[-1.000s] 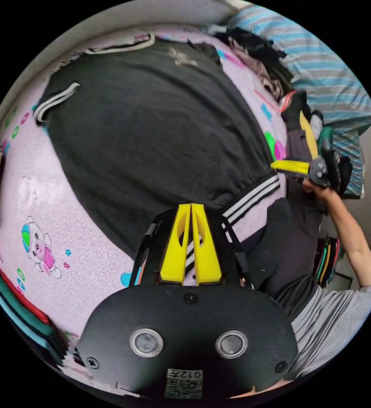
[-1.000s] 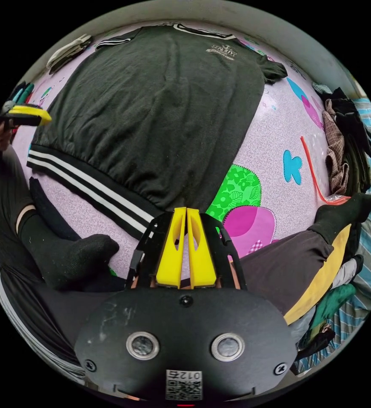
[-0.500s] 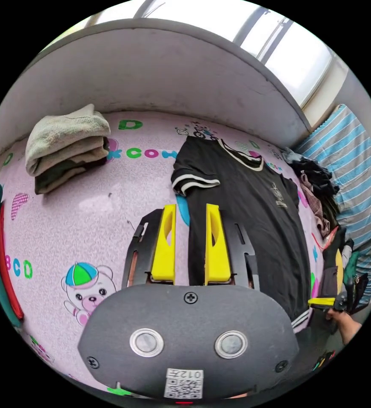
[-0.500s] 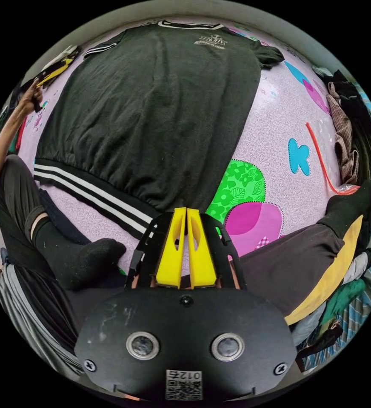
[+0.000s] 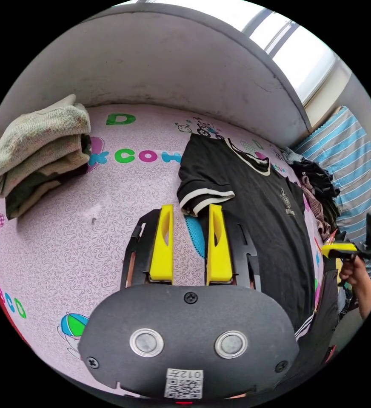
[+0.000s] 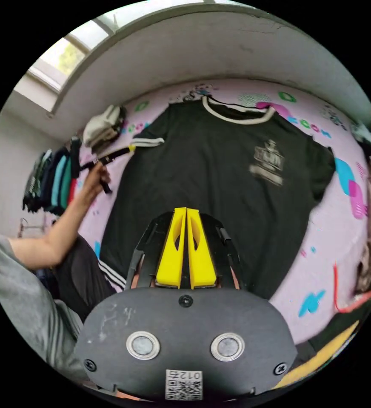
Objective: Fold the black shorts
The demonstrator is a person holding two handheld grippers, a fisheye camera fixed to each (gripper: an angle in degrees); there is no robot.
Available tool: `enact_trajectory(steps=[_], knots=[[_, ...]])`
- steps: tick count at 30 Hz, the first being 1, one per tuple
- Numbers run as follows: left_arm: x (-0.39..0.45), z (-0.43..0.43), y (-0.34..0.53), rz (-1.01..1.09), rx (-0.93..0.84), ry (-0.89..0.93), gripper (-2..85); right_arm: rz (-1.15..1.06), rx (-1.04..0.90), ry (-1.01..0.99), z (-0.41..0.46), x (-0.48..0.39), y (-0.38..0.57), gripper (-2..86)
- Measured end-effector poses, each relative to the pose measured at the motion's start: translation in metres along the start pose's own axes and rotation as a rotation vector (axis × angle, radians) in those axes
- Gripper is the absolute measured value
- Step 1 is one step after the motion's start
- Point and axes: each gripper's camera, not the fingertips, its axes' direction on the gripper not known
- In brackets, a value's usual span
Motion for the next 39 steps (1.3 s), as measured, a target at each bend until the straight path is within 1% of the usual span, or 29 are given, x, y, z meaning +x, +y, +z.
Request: enact_trajectory(steps=[2, 3, 5, 7, 8, 11, 14, 18, 24, 27, 32, 36, 38, 39], knots=[[-0.007, -0.006, -0.004, -0.002, -0.001, 0.021, 11.2, 0.049, 0.027, -0.128, 0.035, 0.009, -0.061, 1.5], [-0.012, -0.01, -0.007, -0.004, 0.002, 0.032, 11.0, 0.071, 0.025, -0.156, 0.045, 0.013, -0.075, 2.0], [-0.017, -0.014, -0.011, -0.001, -0.01, 0.037, 10.8, 0.203, 0.051, -0.294, 0.075, 0.033, -0.122, 5.1], [-0.026, -0.021, -0.018, 0.005, -0.014, 0.053, 10.6, 0.28, 0.069, -0.387, 0.091, 0.047, -0.147, 6.6], [-0.028, -0.022, -0.019, 0.006, -0.02, 0.061, 10.6, 0.326, 0.064, -0.41, 0.101, 0.055, -0.16, 7.4], [-0.039, -0.025, -0.026, 0.001, -0.045, 0.094, 10.2, 0.364, 0.046, -0.439, 0.117, 0.067, -0.181, 7.9], [-0.048, -0.025, -0.03, -0.008, -0.066, 0.099, 9.5, 0.354, 0.032, -0.439, 0.125, 0.071, -0.197, 7.9], [-0.06, -0.031, -0.035, -0.028, -0.05, 0.135, 7.3, 0.324, 0.003, -0.423, 0.132, 0.07, -0.213, 7.2], [-0.075, -0.046, -0.04, -0.053, -0.019, 0.159, 2.6, 0.283, -0.034, -0.416, 0.131, 0.073, -0.239, 0.9], [-0.08, -0.063, -0.044, -0.052, 0.025, 0.134, 1.7, 0.247, -0.006, -0.458, 0.12, 0.072, -0.252, -0.1], [-0.078, -0.111, -0.05, -0.006, 0.159, 0.065, 1.1, 0.202, 0.107, -0.618, 0.088, 0.068, -0.284, -0.4], [-0.069, -0.131, -0.053, 0.051, 0.201, 0.058, 1.0, 0.143, 0.126, -0.613, 0.071, 0.059, -0.307, -0.4], [-0.066, -0.133, -0.054, 0.061, 0.206, 0.105, 1.0, 0.108, 0.117, -0.576, 0.062, 0.054, -0.319, -0.4], [-0.063, -0.132, -0.055, 0.054, 0.204, 0.16, 0.9, 0.097, 0.114, -0.562, 0.059, 0.053, -0.322, -0.4]])
